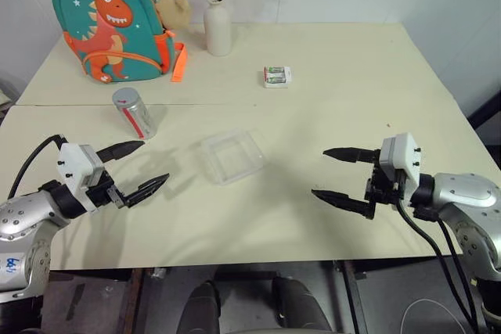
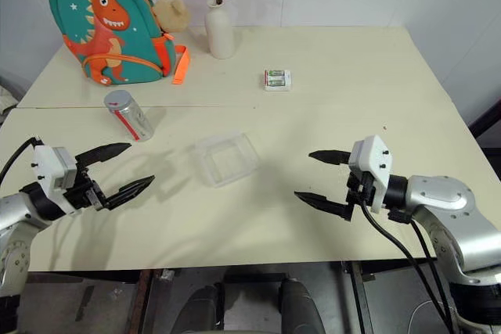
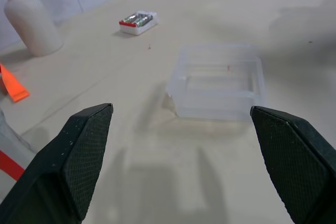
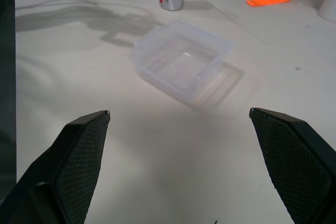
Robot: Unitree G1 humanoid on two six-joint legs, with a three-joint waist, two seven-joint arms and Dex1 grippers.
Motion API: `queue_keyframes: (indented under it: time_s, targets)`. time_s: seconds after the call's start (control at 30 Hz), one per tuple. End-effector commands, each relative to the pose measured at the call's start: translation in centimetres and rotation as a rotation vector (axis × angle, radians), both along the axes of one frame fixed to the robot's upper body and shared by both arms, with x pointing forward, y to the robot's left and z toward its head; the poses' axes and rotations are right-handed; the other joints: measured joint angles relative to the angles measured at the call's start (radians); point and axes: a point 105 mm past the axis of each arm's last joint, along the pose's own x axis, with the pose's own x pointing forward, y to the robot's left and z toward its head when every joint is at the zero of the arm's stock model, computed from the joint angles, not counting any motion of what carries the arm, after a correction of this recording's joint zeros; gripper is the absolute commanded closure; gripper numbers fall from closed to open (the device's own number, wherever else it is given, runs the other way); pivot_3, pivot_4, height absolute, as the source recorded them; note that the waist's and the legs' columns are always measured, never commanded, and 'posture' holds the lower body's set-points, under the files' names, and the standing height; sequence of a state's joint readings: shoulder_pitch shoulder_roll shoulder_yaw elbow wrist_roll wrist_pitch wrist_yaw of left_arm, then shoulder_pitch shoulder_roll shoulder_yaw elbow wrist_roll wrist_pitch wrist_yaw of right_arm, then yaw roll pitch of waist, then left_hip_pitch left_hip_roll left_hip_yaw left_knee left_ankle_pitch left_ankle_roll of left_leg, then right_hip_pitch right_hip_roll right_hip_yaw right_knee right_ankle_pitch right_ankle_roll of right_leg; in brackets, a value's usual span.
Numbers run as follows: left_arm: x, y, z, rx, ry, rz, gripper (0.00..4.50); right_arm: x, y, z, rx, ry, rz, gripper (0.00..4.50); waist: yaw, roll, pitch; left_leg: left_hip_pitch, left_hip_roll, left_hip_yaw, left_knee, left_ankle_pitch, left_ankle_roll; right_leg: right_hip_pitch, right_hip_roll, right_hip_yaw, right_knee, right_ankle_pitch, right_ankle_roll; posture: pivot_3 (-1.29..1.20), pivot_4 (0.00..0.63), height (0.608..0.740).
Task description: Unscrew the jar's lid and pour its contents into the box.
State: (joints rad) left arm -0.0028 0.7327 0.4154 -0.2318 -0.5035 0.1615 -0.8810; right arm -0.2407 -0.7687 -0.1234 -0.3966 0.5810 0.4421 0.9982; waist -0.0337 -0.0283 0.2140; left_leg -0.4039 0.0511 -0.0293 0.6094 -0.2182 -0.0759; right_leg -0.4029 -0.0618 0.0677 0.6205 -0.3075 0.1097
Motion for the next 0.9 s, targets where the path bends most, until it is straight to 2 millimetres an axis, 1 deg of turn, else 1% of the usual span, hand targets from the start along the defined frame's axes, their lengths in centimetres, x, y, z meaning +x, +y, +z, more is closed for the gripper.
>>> queue_keyframes:
  time_s: [0.03, 0.1, 0.17, 0.23, 0.33, 0.4, 0.43, 0.5, 0.53, 0.57, 0.6, 0.7, 0.77, 0.83, 0.9]
  targets:
    - [-0.6, 0.6, 1.5, 0.014, -0.073, 0.048, 0.03, 0.3, 1.4, 0.7, 0.049, -0.023, 0.041, 0.0, 0.001, 0.0, 0.0, 0.0, 0.0, 0.0, 0.0, 0.0, 0.0, 0.0, 0.0, 0.0, 0.0, 0.0, 0.0, 0.0, 0.15, 0.74]
    - [-0.8, 1.0, 1.1, 0.007, -0.075, 0.102, 0.03, 0.4, 2.1, 0.7, 0.062, -0.023, 0.072, 0.0, 0.002, 0.0, 0.0, 0.0, 0.0, 0.0, 0.001, 0.0, 0.0, 0.0, 0.0, 0.0, 0.0, 0.0, 0.0, 0.0, 0.15, 0.74]
    - [-1.0, 1.0, 0.9, -0.012, -0.069, 0.131, 0.03, 0.4, 2.6, 0.8, 0.069, -0.025, 0.098, 0.0, 0.003, 0.0, 0.0, 0.0, 0.0, 0.001, 0.001, 0.0, 0.0, 0.0, 0.0, 0.001, 0.0, 0.0, 0.0, 0.0, 0.15, 0.74]
    - [-1.1, 1.1, 0.6, -0.05, -0.075, 0.198, 0.03, 0.7, 3.4, 1.5, 0.081, -0.047, 0.137, 0.0, 0.004, 0.0, 0.0, -0.001, 0.0, 0.002, 0.001, 0.0, 0.0, -0.001, 0.0, 0.002, 0.0, 0.0, 0.0, 0.0, 0.15, 0.74]
    - [-0.3, 2.8, -0.4, 0.001, -0.106, 0.414, 0.03, 0.9, 5.2, 3.0, 0.095, -0.127, 0.237, 0.0, 0.001, 0.0, 0.0, 0.0, 0.0, 0.003, 0.001, 0.0, 0.001, -0.001, 0.0, 0.004, 0.001, 0.001, 0.002, 0.0, 0.15, 0.74]
    - [0.1, 3.6, 0.1, -0.081, -0.138, 0.518, 0.03, 0.8, 6.3, 3.9, 0.105, -0.15, 0.299, 0.0, 0.001, 0.0, 0.0, 0.001, 0.0, 0.003, 0.001, 0.0, 0.001, -0.002, 0.001, 0.005, 0.002, 0.002, 0.003, 0.0, 0.15, 0.74]
    - [0.5, 3.7, 0.3, -0.129, -0.151, 0.561, 0.03, 0.9, 6.9, 4.4, 0.115, -0.161, 0.327, 0.0, 0.002, 0.0, 0.0, 0.001, 0.0, 0.003, 0.001, 0.001, 0.001, -0.002, 0.001, 0.005, 0.002, 0.002, 0.003, 0.0, 0.15, 0.74]
    - [1.4, 3.4, 0.1, -0.189, -0.157, 0.6, 0.03, 1.2, 7.9, 5.4, 0.137, -0.182, 0.365, 0.0, 0.003, 0.0, 0.0, 0.0, 0.0, 0.004, 0.003, 0.001, 0.002, -0.002, 0.001, 0.006, 0.003, 0.003, 0.004, 0.0, 0.15, 0.74]
    - [2.3, 3.0, -0.2, -0.206, -0.159, 0.605, 0.03, 1.6, 8.3, 5.9, 0.152, -0.18, 0.371, 0.0, 0.004, -0.001, 0.0, 0.0, 0.0, 0.004, 0.003, 0.001, 0.002, -0.002, 0.001, 0.006, 0.003, 0.005, 0.007, 0.0, 0.15, 0.74]
    - [3.1, 2.8, -0.6, -0.187, -0.15, 0.622, 0.03, 2.0, 8.6, 6.5, 0.18, -0.167, 0.372, 0.0, 0.007, -0.001, 0.0, 0.0, 0.0, 0.004, 0.004, 0.001, 0.002, -0.002, 0.001, 0.006, 0.003, 0.007, 0.01, 0.0, 0.15, 0.74]
    - [3.8, 2.8, -0.7, -0.201, -0.153, 0.634, 0.03, 2.3, 8.9, 6.8, 0.194, -0.16, 0.372, 0.0, 0.008, -0.001, 0.0, 0.0, -0.001, 0.004, 0.004, 0.002, 0.002, -0.002, 0.001, 0.006, 0.003, 0.008, 0.011, 0.0, 0.15, 0.74]
    - [5.1, 3.4, -0.5, -0.265, -0.16, 0.67, 0.03, 2.4, 9.4, 7.2, 0.2, -0.16, 0.377, 0.0, 0.006, -0.002, -0.001, -0.001, -0.001, 0.005, 0.004, 0.002, 0.002, -0.002, 0.001, 0.007, 0.002, 0.01, 0.011, 0.0, 0.15, 0.74]
    - [6.1, 3.3, -0.6, -0.253, -0.158, 0.667, 0.03, 2.3, 9.7, 7.2, 0.199, -0.166, 0.379, 0.0, 0.006, -0.002, -0.001, -0.001, -0.001, 0.005, 0.003, 0.002, 0.002, -0.003, 0.001, 0.007, 0.002, 0.012, 0.015, 0.0, 0.15, 0.74]
    - [6.8, 3.8, -0.6, -0.277, -0.155, 0.688, 0.03, 2.3, 9.8, 7.0, 0.189, -0.179, 0.374, 0.0, 0.005, -0.002, -0.001, -0.002, -0.001, 0.006, 0.002, 0.002, 0.001, -0.006, 0.001, 0.007, 0.004, 0.015, 0.021, 0.0, 0.15, 0.74]
    - [7.6, 4.0, -0.3, -0.3, -0.159, 0.702, 0.03, 2.3, 9.8, 7.1, 0.195, -0.184, 0.365, 0.0, 0.004, -0.002, -0.001, -0.002, -0.001, 0.006, 0.001, 0.001, 0.001, -0.007, 0.001, 0.007, 0.005, 0.015, 0.02, 0.0, 0.15, 0.74]
